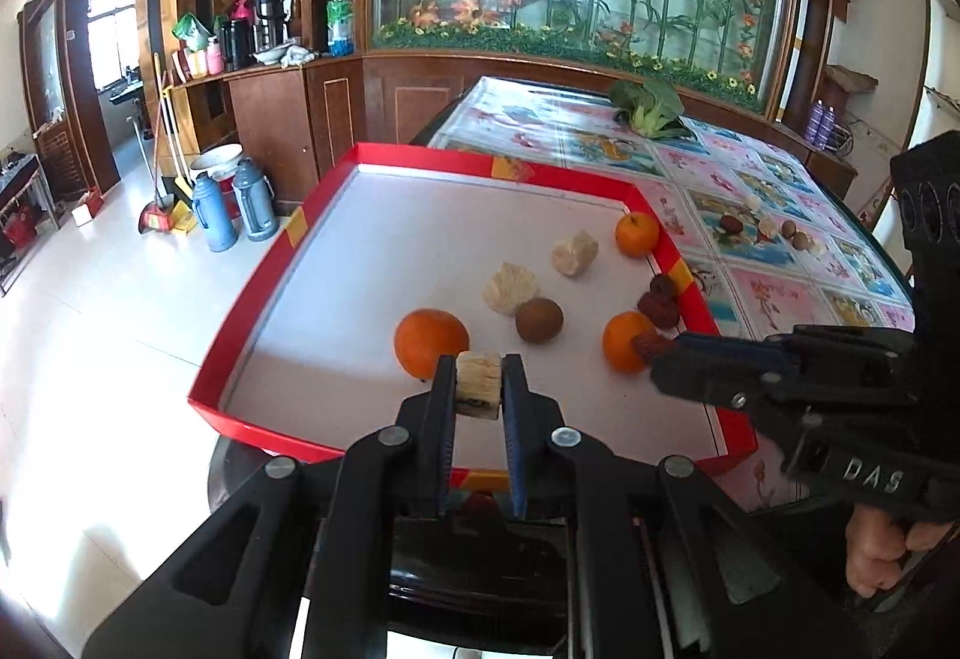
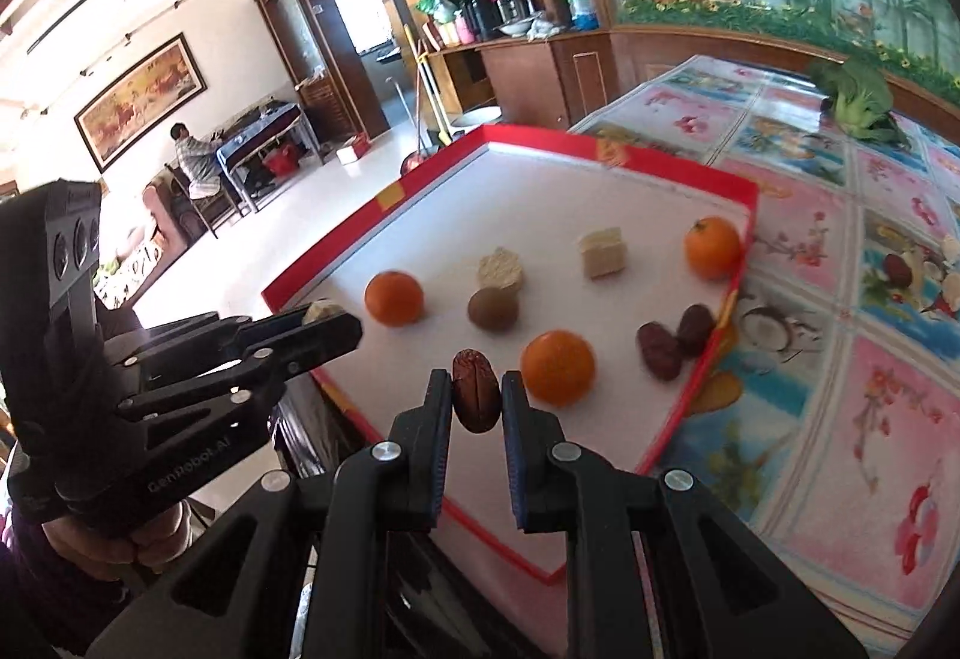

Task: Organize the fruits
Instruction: 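Carry the date and cube over the white tray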

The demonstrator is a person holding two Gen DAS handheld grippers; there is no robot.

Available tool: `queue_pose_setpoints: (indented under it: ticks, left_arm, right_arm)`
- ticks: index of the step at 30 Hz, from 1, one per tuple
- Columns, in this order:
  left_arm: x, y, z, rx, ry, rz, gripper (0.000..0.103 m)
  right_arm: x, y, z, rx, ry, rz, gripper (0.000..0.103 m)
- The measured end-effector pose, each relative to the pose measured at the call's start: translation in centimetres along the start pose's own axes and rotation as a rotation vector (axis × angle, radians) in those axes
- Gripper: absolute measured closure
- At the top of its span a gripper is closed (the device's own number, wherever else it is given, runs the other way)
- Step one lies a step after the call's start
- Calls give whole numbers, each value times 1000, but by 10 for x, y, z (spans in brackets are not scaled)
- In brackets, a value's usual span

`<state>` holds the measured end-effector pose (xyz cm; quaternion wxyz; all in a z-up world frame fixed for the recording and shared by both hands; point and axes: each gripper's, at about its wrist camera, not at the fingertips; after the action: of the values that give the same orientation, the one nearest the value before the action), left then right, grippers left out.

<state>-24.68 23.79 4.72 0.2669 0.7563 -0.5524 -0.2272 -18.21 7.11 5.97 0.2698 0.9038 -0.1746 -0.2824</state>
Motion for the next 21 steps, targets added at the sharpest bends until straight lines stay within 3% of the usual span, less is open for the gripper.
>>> queue_pose_setpoints:
  ticks: [9, 21]
  left_arm:
    - [12, -13, 1, -30, -2, 44, 87]
    - [21, -27, 4, -82, -25, 22, 87]
  right_arm:
    - [6, -9, 7, -29, -28, 11, 88]
    - [7, -14, 13, -52, -46, 6, 88]
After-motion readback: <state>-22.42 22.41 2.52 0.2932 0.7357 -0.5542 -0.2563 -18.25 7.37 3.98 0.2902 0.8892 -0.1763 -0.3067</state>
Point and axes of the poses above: each gripper's, at about its wrist camera, not at the fingertips, and y roughly against the way its jaws point, x to its right, z to its underside, and after that the axes turned 10 degrees about -z, right-handed
